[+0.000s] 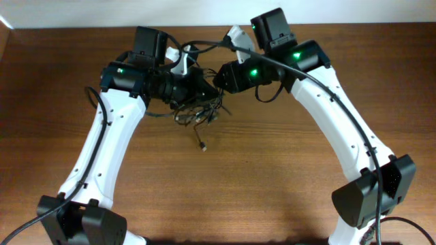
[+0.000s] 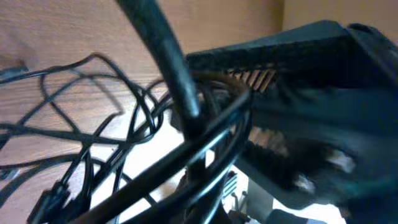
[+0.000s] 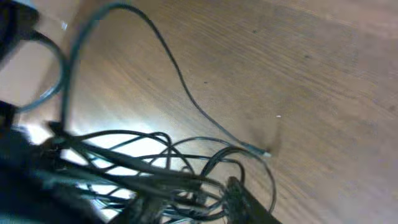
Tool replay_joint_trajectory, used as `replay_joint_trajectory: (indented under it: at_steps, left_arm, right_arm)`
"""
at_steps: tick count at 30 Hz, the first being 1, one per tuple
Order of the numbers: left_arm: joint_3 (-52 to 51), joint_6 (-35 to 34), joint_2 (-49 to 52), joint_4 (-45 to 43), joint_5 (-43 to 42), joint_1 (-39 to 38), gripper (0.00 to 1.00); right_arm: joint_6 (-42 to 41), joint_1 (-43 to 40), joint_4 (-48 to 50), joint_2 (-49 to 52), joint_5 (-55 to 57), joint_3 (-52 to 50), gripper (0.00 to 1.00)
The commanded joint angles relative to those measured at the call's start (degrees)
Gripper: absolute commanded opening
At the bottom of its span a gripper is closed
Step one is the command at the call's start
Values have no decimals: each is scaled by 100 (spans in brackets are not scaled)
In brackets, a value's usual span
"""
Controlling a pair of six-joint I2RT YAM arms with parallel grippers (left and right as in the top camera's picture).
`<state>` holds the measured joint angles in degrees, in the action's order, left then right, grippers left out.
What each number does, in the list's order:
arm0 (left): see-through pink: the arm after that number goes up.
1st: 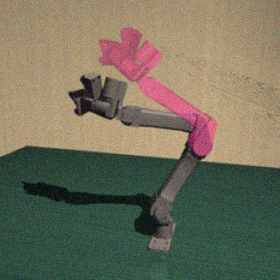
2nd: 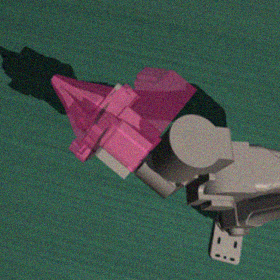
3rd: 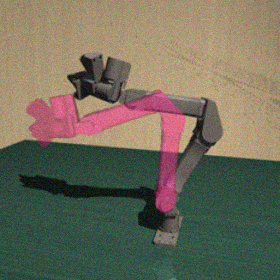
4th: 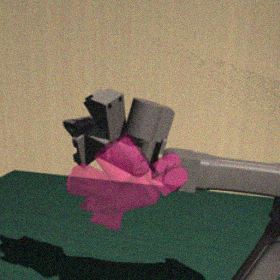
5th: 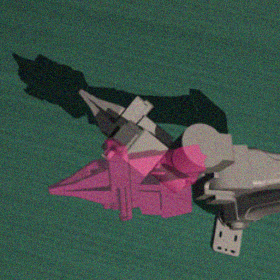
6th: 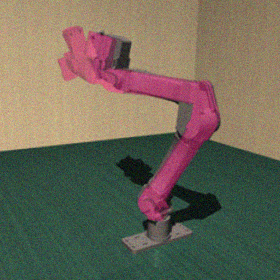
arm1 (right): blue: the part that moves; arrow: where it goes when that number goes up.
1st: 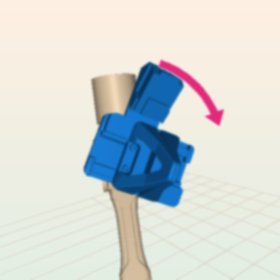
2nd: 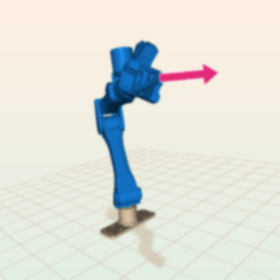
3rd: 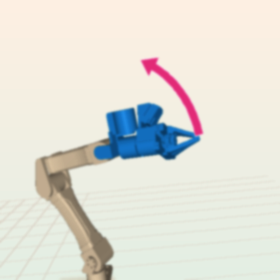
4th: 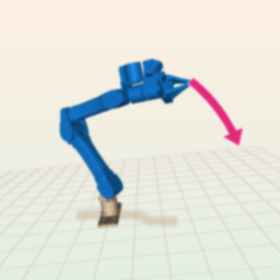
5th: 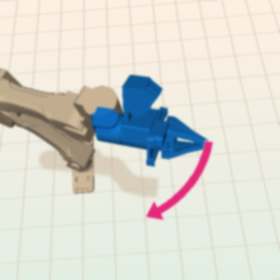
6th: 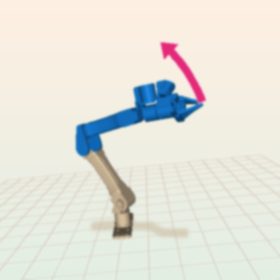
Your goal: Untangle cables
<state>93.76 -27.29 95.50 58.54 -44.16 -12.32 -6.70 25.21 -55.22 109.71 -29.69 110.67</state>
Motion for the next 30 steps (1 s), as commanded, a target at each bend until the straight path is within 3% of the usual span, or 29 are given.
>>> replay_joint_trajectory:
  at_steps: [1, 6, 9, 11, 13, 15, 18, 24, 28, 30]
  left_arm:
    - [15, -9, -50, -17, -372, -20, 0]
    - [15, -9, -50, -20, -463, -2, 0]
    - [15, -9, -50, -116, -743, 11, 0]
    - [15, -7, -50, -103, -804, 11, 0]
    - [15, -4, -50, -105, -1005, 11, 0]
    - [15, -4, -50, -105, -1010, 11, 0]
    - [15, 0, -50, -105, -1008, 46, 0]
    - [15, 302, -50, -83, -708, 468, 0]
    - [15, 350, -50, 72, 267, 638, 0]
    - [15, 413, -50, 286, 1480, 649, 0]
  right_arm:
    - [-284, 28, 85, 33, 470, 11, 4]
    - [-866, 33, 243, 33, 470, 11, 4]
    - [-1064, 181, 361, 48, 479, 11, 38]
    - [-1609, 251, 479, 142, 750, 11, 43]
    - [-1937, 243, 557, 317, 811, 11, 43]
    - [-1998, 214, 581, 398, 857, 11, 5]
    - [-1991, -42, 426, 404, 1005, 11, 4]
    - [-1449, -1305, -385, 404, 911, 11, 4]
    - [-1143, -1943, -750, 402, 568, 11, 4]
    - [-951, -2105, -946, 402, 573, 11, 4]
